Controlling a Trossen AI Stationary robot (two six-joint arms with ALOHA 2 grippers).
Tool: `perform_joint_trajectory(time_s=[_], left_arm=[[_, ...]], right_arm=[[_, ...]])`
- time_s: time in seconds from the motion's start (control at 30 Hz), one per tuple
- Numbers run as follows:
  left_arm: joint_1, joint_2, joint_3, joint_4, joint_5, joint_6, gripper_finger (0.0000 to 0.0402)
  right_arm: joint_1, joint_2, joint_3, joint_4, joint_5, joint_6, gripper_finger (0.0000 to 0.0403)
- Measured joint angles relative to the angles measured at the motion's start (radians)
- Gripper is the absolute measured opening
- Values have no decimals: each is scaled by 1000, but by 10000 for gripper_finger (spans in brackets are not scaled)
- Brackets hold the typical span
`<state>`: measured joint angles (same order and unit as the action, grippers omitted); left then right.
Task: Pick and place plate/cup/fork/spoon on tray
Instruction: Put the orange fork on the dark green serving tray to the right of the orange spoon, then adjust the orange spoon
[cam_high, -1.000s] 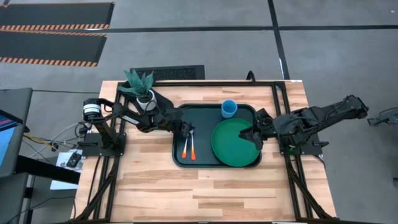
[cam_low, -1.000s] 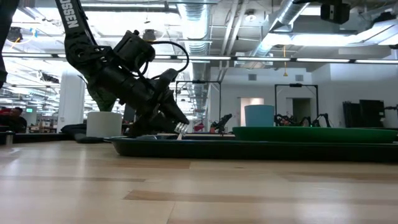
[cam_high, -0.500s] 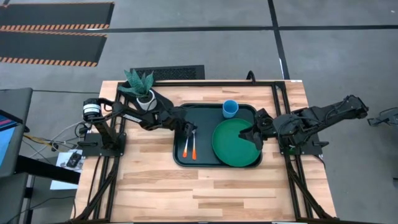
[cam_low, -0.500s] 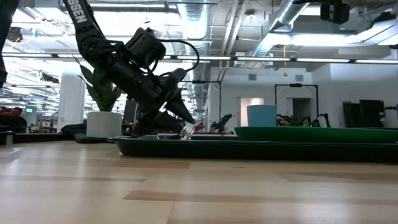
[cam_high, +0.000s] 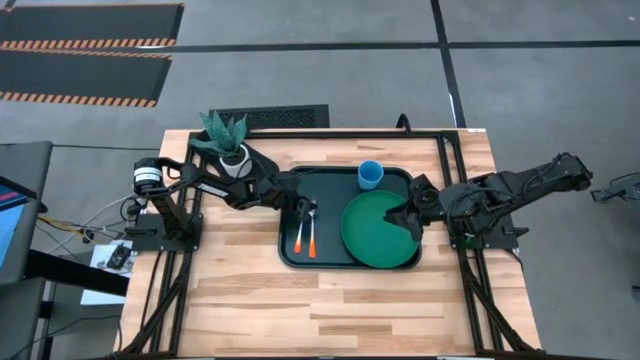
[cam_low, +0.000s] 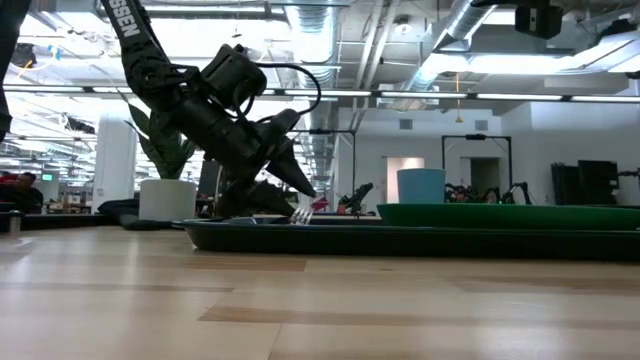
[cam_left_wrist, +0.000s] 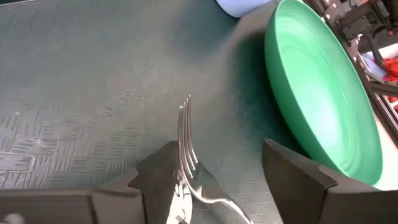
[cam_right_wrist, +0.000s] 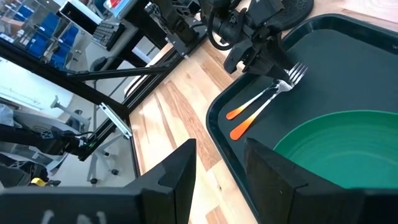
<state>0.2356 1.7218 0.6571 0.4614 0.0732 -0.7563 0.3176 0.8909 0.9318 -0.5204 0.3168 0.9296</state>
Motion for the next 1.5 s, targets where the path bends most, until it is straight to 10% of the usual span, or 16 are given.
perform_joint_trajectory(time_s=[0.33,0.93,1.1,1.3,1.5], left_arm=[[11,0,0,-12,-8,-7,281],[-4,-46,0,-8,165,-74,286],[-69,-167,1,-193,54,-46,284],[-188,-239,1,-427,-215,-90,210],[-283,-230,1,-372,-332,-94,46]], right_arm=[[0,0,0,-3,0,-12,159],[0,0,0,-7,0,-22,159],[1,0,0,-29,-1,-22,159],[0,3,0,-31,9,-22,159],[-7,30,0,-56,44,-22,159]])
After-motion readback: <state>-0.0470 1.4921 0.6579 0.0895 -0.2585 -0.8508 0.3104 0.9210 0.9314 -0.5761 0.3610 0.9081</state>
